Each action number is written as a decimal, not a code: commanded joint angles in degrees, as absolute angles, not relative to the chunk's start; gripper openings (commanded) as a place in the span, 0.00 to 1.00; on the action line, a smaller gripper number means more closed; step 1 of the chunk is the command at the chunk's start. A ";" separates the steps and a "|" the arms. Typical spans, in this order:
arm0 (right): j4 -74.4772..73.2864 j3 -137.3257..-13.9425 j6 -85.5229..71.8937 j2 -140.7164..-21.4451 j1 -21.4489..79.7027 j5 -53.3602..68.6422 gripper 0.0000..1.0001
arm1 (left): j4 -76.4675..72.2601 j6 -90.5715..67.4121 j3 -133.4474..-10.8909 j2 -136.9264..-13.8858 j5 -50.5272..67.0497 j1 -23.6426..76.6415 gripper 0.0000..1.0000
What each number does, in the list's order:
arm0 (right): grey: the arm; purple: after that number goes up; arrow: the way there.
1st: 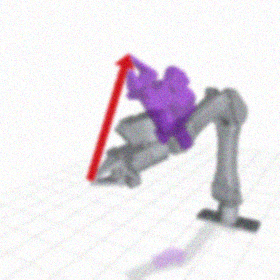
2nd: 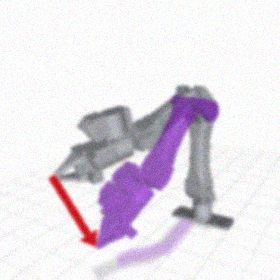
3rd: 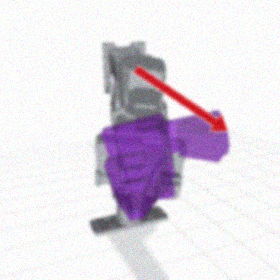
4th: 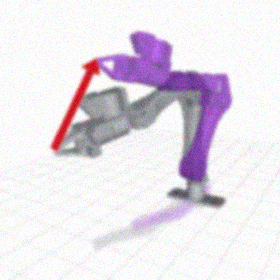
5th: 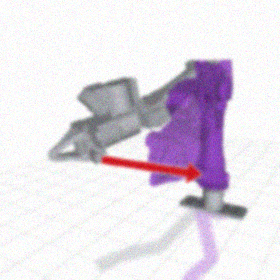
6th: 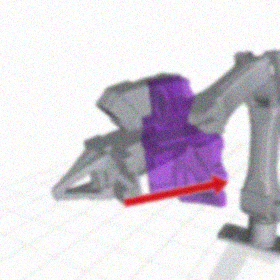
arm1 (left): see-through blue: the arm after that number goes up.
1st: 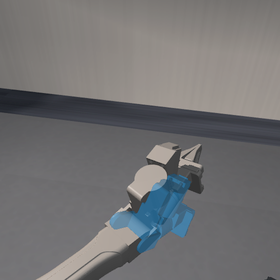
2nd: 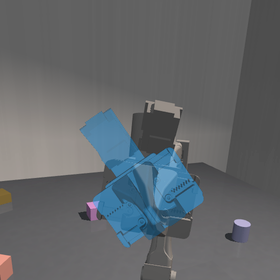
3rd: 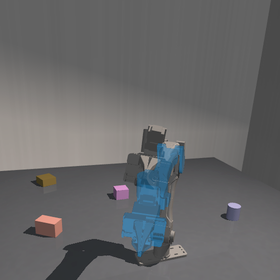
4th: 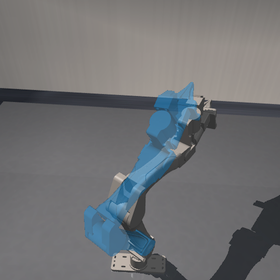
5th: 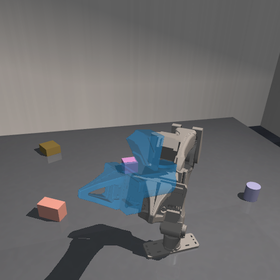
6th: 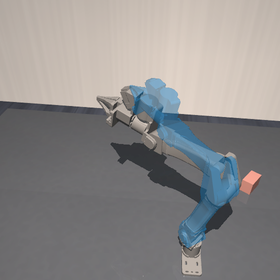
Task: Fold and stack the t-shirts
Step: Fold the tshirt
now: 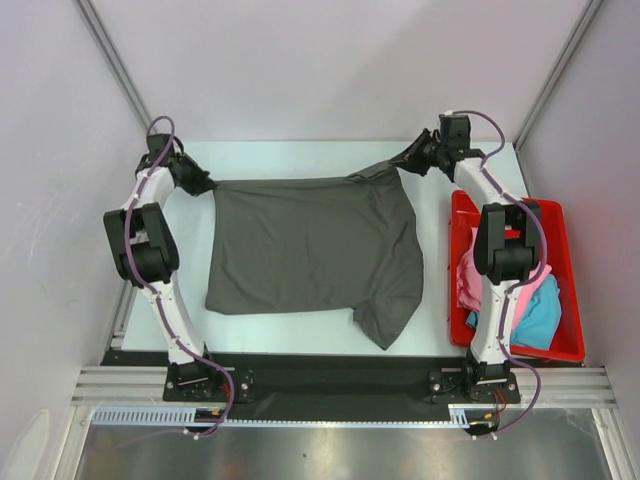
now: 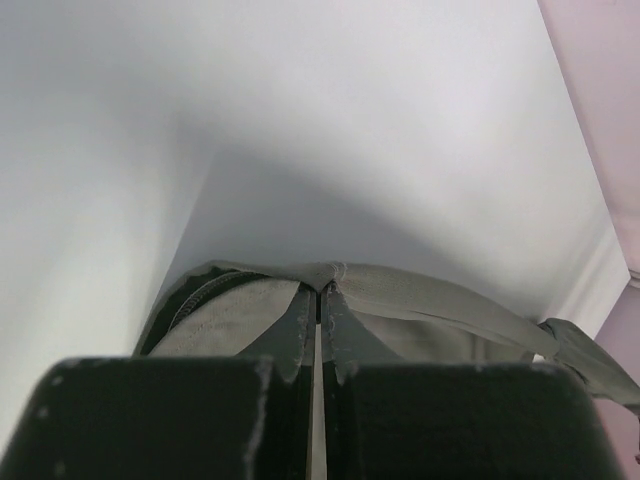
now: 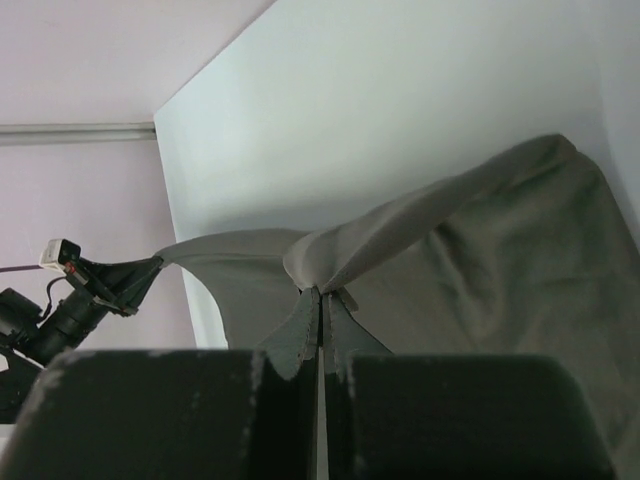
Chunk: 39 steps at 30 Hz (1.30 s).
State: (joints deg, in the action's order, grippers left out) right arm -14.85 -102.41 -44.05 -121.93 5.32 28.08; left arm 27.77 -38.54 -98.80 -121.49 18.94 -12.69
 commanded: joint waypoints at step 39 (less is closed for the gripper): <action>-22.32 -67.15 -36.57 -93.25 6.42 22.85 0.00 | 35.51 -24.79 -76.56 -108.63 18.37 -15.12 0.00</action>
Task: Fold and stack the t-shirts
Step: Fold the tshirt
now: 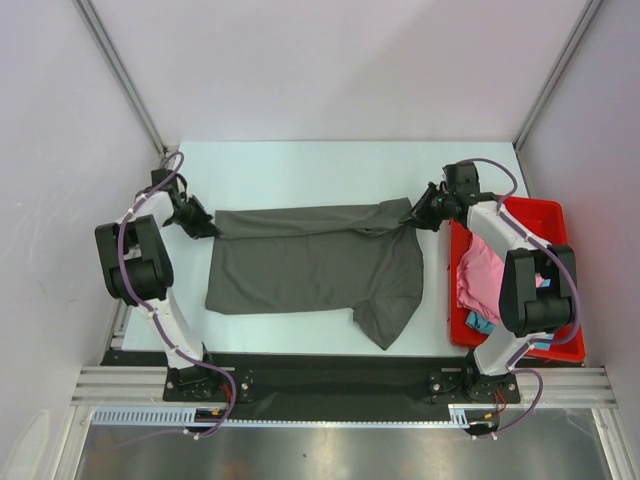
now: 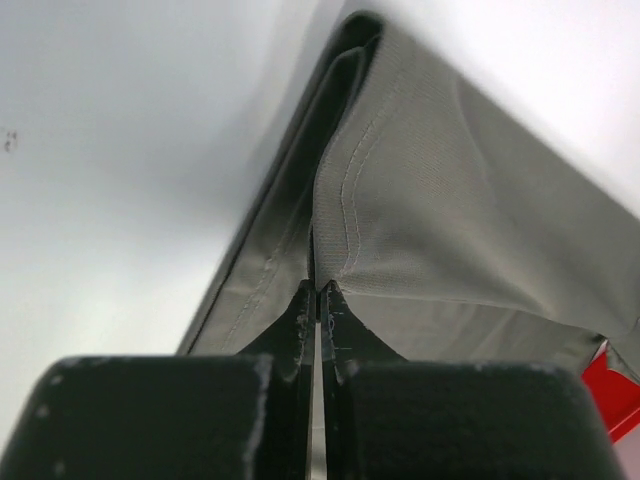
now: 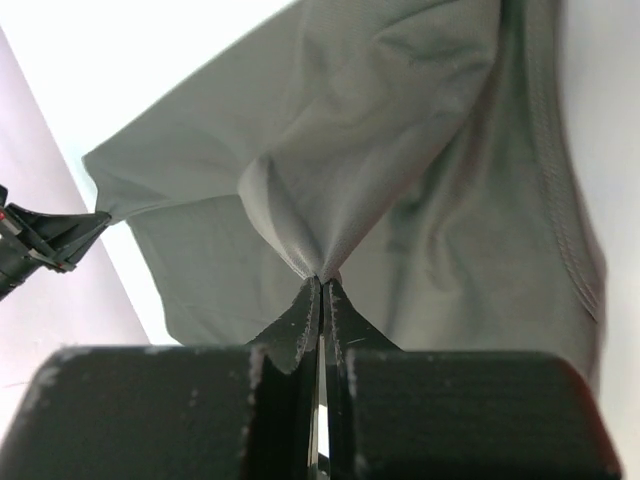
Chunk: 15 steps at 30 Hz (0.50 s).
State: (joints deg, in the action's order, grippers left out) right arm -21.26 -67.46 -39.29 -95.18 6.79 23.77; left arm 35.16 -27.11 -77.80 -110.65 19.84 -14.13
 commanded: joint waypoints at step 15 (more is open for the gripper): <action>-24.08 -65.04 -32.78 -94.66 6.33 22.50 0.00 | 36.65 -23.20 -74.88 -108.54 17.58 -16.70 0.00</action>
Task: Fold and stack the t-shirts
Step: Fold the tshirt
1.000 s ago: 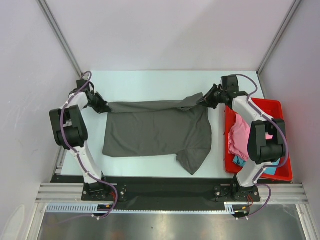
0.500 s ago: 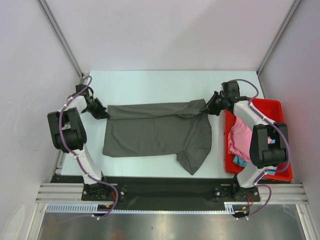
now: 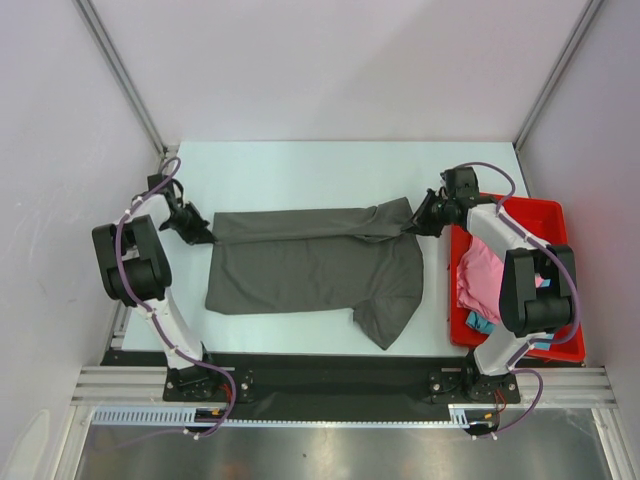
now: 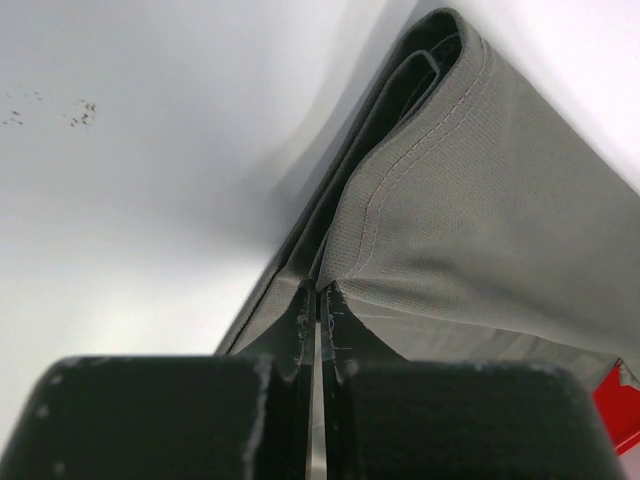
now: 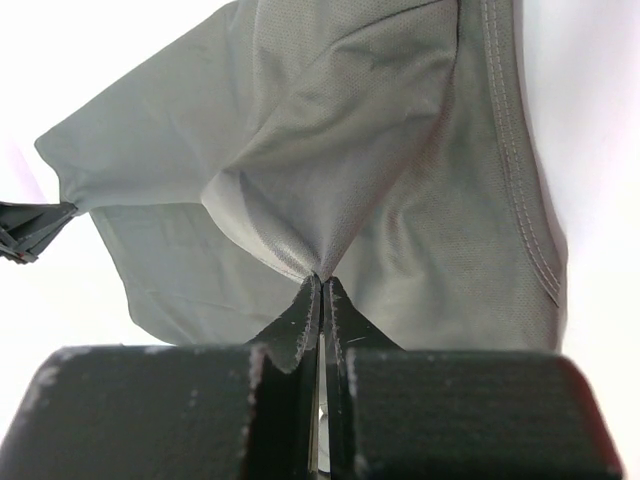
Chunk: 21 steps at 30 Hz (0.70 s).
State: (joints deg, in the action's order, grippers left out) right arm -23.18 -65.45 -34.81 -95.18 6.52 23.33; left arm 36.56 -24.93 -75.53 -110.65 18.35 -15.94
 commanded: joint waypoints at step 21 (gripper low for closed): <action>-23.73 -63.37 -31.91 -96.42 5.71 21.80 0.00 | 34.45 -24.08 -71.81 -109.07 19.69 -16.70 0.00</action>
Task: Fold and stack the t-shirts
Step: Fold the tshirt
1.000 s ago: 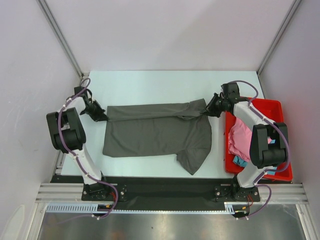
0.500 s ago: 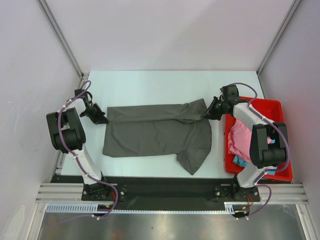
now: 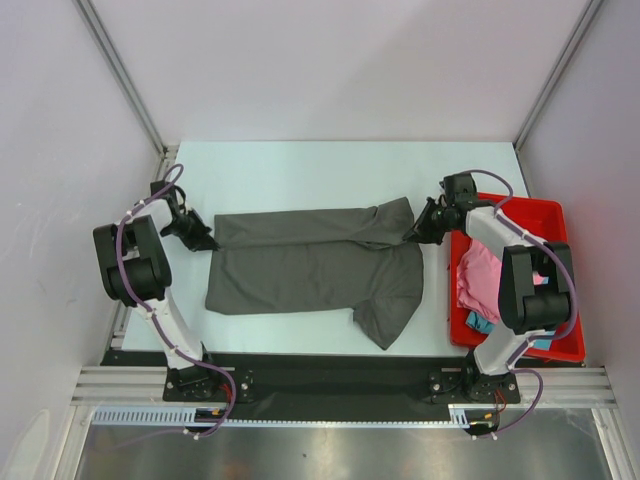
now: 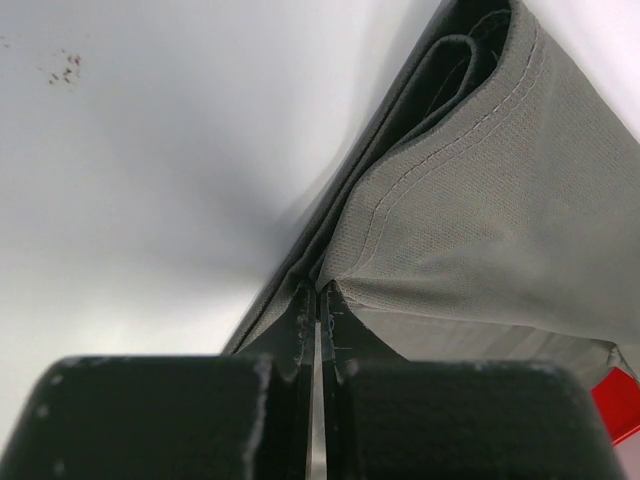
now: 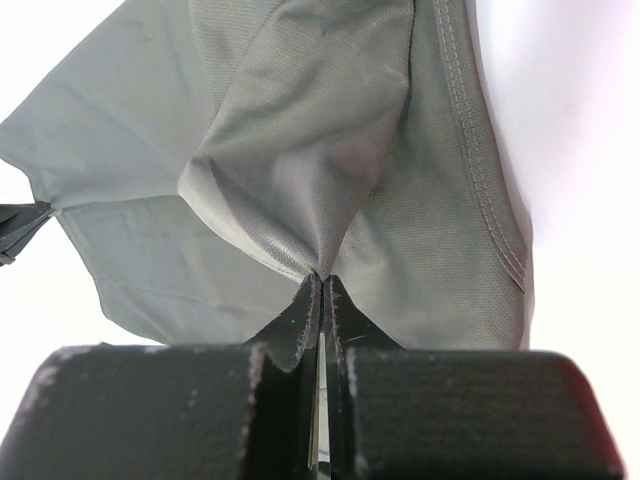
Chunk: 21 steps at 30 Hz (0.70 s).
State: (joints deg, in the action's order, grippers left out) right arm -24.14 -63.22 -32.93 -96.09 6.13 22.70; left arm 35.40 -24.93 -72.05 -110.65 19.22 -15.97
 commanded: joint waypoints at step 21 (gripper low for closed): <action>-23.91 -64.78 -32.25 -97.73 5.19 21.62 0.00 | 35.59 -23.91 -74.88 -110.30 20.13 -16.70 0.00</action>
State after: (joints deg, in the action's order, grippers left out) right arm -24.14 -63.20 -32.73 -97.21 5.48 22.70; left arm 35.42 -24.93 -72.58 -110.67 19.75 -16.05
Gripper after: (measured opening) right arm 0.011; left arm 0.011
